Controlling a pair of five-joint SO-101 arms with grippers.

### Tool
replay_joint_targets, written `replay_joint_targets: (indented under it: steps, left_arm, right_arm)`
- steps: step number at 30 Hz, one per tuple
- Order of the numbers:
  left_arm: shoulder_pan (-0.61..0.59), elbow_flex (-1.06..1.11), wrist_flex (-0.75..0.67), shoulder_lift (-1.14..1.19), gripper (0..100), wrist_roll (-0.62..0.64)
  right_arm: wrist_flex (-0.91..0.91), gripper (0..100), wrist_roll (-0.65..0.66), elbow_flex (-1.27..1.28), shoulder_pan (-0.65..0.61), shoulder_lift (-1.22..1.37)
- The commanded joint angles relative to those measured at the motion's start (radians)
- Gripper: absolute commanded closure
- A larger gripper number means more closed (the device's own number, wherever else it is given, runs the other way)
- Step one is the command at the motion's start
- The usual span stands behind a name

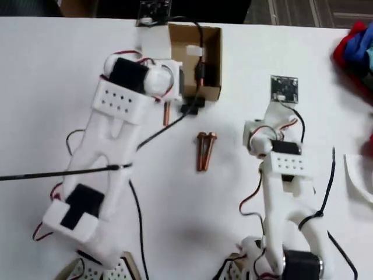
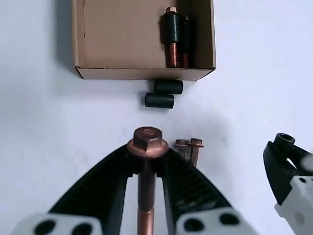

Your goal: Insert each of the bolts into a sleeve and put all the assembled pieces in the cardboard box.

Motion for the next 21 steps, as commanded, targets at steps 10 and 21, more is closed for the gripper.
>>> replay_joint_targets:
  steps: [10,21]
  left_arm:
    - [0.025,0.234,-0.255,-0.334,98,-0.064]
    - [0.18,0.843,-0.941,-0.618,98,-0.359]
  right_arm:
    - [-0.911,97.9,-0.161,0.603,-0.104,-0.372]
    - [-0.928,97.9,0.026,0.694,-0.246,-0.424]
